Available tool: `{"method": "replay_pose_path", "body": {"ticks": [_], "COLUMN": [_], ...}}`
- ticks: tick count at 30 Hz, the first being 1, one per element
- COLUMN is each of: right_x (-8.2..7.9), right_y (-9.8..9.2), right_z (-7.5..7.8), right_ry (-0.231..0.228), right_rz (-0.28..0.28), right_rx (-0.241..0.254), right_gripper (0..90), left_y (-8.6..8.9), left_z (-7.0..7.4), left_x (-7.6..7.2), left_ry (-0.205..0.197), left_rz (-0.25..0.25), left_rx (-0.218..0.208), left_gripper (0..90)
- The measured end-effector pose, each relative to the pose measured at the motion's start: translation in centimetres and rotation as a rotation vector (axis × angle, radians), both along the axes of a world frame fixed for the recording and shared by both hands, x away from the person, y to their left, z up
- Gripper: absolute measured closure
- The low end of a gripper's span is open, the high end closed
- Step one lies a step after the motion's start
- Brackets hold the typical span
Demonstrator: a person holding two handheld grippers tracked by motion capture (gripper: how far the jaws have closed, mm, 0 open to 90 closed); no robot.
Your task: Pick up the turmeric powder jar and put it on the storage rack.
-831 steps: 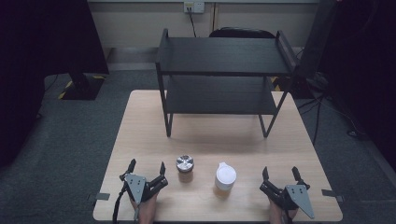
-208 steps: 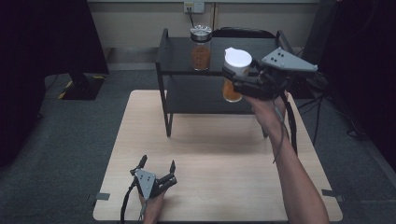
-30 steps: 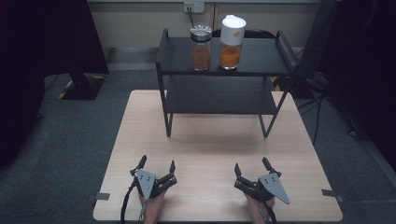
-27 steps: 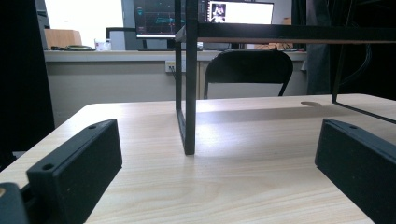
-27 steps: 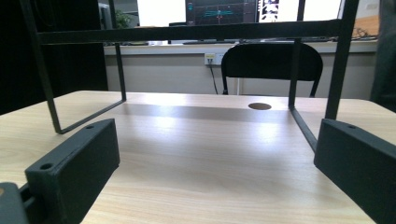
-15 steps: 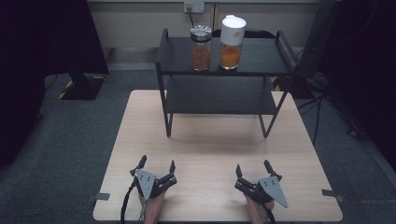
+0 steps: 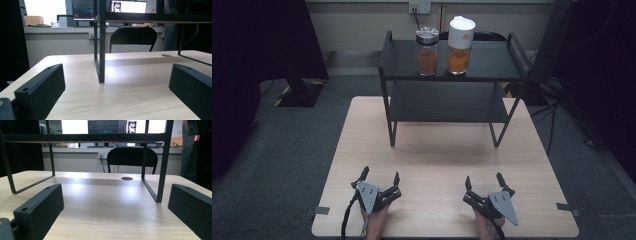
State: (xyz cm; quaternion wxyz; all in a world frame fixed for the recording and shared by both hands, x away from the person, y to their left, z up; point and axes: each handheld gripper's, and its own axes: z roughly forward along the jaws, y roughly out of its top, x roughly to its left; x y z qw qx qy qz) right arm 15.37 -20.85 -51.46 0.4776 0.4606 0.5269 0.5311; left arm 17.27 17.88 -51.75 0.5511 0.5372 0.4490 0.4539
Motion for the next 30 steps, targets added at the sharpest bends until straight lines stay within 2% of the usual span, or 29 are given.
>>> {"method": "replay_pose_path", "body": {"ticks": [30], "right_x": [0.02], "right_y": [-0.18], "right_z": [0.0], "right_ry": [0.0], "right_rz": [0.011], "right_rx": [0.0], "right_gripper": [0.0], "left_y": [0.0], "left_z": [0.0], "left_x": [0.0], "left_ry": [0.0], "left_rz": [0.0], "left_rx": [0.0], "left_gripper": [0.0]}}
